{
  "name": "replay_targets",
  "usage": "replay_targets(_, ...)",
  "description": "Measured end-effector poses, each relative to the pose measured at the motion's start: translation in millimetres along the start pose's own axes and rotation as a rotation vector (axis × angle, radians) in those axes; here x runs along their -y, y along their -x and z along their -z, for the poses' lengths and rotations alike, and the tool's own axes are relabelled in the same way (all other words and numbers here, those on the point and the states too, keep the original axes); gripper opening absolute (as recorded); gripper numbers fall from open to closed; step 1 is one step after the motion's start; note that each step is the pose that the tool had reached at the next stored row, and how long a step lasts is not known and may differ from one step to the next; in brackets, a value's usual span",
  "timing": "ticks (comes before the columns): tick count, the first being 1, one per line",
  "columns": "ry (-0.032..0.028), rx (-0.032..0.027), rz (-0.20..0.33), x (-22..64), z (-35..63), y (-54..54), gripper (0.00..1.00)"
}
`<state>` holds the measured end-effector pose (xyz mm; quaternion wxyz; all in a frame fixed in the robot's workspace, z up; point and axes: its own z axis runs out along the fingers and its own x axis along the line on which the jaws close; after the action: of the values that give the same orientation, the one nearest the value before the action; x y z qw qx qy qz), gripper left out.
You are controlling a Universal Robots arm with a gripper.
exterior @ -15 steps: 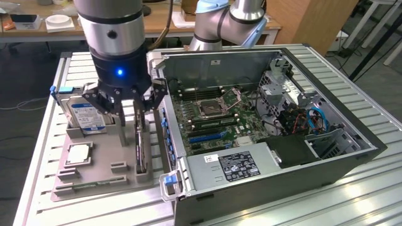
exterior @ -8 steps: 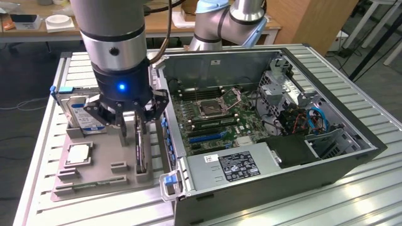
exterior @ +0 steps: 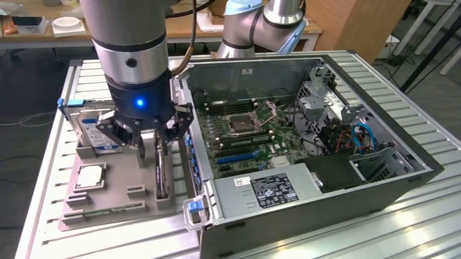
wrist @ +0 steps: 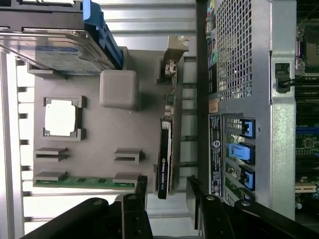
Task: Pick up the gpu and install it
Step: 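Pick up the gpu and move the gpu toward the slot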
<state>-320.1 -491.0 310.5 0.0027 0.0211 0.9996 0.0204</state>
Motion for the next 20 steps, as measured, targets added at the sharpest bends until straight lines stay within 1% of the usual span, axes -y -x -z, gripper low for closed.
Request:
replay_targets(3, -0.0002, -0.0001, 0.000, -0.2, -0.1, -0.4, 0.44)
replay_targets(5, -0.0001, 0.0000, 0.000, -0.9, -3.6, 0.2, 0.44)
replay_targets(9, 0.0001, 0.0001, 0.000, -0.9, -10.9, 7.1, 0.44)
replay_targets(15, -0.0001, 0.0001, 0.000, -2.0, -21.8, 4.4, 0.44)
replay_targets(20, 0.0000, 0.0000, 0.000, -7.5, -31.2, 4.1, 0.44)
